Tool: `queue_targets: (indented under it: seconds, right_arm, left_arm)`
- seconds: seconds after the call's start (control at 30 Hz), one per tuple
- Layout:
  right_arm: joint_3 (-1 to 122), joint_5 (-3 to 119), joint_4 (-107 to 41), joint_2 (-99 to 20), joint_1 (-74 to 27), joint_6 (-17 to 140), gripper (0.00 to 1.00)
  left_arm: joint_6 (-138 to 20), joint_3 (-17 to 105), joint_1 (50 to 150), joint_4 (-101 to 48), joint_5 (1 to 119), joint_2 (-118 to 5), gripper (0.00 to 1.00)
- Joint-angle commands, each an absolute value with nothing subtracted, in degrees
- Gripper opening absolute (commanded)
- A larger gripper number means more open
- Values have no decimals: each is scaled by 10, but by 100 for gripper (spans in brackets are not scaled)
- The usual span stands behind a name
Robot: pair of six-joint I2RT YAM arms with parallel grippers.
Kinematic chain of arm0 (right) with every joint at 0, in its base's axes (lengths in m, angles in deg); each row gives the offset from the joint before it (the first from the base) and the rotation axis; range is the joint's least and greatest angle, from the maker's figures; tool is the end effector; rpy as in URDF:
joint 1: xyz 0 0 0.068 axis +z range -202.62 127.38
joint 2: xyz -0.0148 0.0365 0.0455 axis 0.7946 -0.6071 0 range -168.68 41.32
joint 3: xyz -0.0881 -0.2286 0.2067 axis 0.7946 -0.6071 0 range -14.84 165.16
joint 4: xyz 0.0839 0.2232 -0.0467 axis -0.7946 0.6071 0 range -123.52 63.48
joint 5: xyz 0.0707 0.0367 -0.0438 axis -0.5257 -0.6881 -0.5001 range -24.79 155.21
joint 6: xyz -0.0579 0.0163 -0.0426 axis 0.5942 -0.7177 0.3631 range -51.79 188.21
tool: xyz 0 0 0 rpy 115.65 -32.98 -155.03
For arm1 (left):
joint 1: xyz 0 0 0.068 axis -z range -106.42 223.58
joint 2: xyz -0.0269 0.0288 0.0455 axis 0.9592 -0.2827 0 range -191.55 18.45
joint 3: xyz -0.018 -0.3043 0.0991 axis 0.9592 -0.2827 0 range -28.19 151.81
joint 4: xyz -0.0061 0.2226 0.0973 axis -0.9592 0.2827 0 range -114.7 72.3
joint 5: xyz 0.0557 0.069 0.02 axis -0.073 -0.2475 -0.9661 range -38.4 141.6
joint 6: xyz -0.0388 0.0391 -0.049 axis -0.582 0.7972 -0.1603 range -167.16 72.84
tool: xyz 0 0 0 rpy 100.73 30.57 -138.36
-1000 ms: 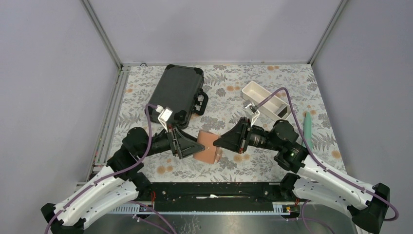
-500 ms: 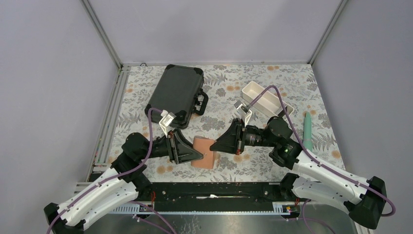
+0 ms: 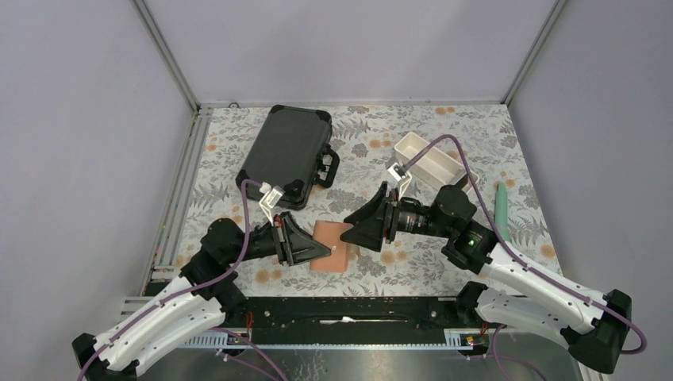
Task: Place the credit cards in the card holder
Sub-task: Close the card holder.
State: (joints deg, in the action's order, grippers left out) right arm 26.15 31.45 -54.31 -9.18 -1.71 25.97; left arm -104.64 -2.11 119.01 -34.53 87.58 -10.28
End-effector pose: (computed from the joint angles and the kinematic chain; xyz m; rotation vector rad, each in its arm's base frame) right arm 0.0841 0.1579 0.4015 -0.6906 1.5055 1.6995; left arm 0.0417 -0.0938 0.3291 0.4398 1.7385 -1.8328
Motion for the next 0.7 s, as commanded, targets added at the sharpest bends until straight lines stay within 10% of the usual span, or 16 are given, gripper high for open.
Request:
queue_targets:
  seconds: [0.0,0.1,0.67]
  right_arm:
    - [319,495,-407,-61,-18,318,88]
    - [321,593,-333,-52,-18,335,92]
    - [316,583,-293,-174,15,292,45]
  left_arm:
    - [-979,17,1188,-208,732,-82,0]
    - [-969,41,1188,-120,634,-80,0]
    - [-999,46,1188,-78,551,-109,0]
